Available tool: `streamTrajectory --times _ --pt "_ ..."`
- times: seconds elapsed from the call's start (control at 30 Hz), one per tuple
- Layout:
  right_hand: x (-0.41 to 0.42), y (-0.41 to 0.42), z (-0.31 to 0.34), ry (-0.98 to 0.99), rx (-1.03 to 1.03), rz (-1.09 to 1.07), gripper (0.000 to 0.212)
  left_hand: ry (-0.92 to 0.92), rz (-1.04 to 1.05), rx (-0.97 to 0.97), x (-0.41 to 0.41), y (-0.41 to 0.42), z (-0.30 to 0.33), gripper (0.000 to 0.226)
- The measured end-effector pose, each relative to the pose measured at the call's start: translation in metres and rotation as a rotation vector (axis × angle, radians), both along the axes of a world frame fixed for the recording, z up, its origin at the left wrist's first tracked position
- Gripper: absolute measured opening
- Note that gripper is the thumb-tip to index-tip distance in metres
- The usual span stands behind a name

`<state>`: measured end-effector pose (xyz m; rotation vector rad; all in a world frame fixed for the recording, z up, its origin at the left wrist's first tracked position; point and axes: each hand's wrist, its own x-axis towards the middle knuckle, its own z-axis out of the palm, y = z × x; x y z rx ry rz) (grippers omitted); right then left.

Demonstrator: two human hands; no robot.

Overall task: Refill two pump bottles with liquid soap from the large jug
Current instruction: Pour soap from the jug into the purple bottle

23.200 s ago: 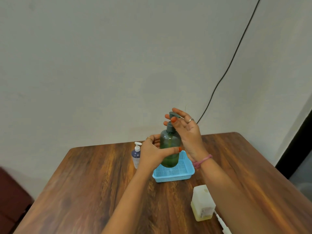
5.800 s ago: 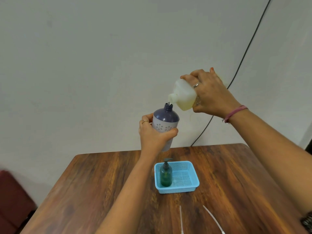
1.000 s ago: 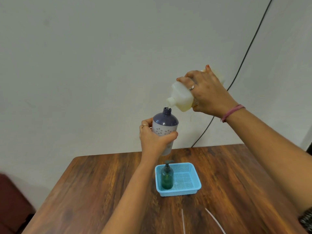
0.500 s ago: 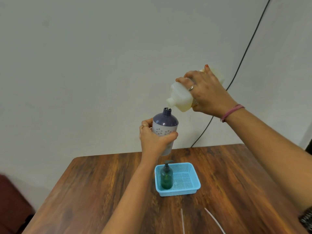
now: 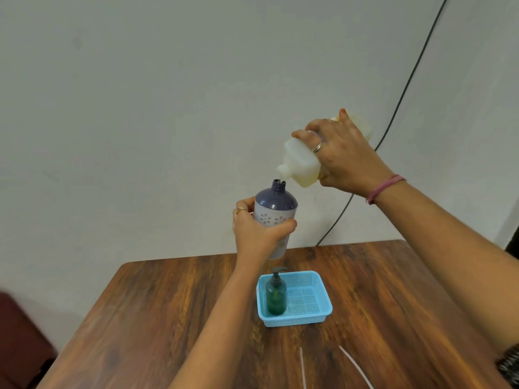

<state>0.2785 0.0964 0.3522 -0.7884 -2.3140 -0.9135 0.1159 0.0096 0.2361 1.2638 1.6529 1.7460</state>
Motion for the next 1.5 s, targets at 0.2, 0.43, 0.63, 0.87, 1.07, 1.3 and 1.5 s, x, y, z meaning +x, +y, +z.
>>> streamTrajectory --times 0.2,0.43,0.63,0.87,1.07,1.3,1.5 --pt "-0.001 -0.0017 0.0025 0.006 0.01 0.006 0.097 -0.006 0.003 0.006 -0.0004 -0.0002 -0.0007 0.08" --pt "-0.0002 -0.002 0.0018 0.011 0.039 0.015 0.096 0.0 -0.004 0.004 -0.0002 -0.0004 -0.002 0.08" --pt "0.0 -0.001 0.0027 0.009 0.052 0.011 0.096 -0.013 -0.006 0.01 0.0 0.0 -0.0023 0.079" --pt "-0.0005 -0.0004 0.0026 0.007 0.065 0.016 0.095 -0.006 -0.008 0.011 0.0008 -0.0003 -0.0014 0.08" --pt "-0.0001 -0.0004 0.0023 -0.006 0.07 0.01 0.093 -0.011 -0.008 0.008 0.001 -0.0005 -0.001 0.08" --pt "0.0 -0.0005 0.0023 -0.009 0.077 0.013 0.095 -0.016 -0.015 0.012 0.0029 -0.0015 0.0008 0.08" --pt "0.0005 -0.0004 0.0027 -0.016 0.087 0.01 0.095 -0.023 -0.023 0.014 0.0029 -0.003 0.0005 0.079"
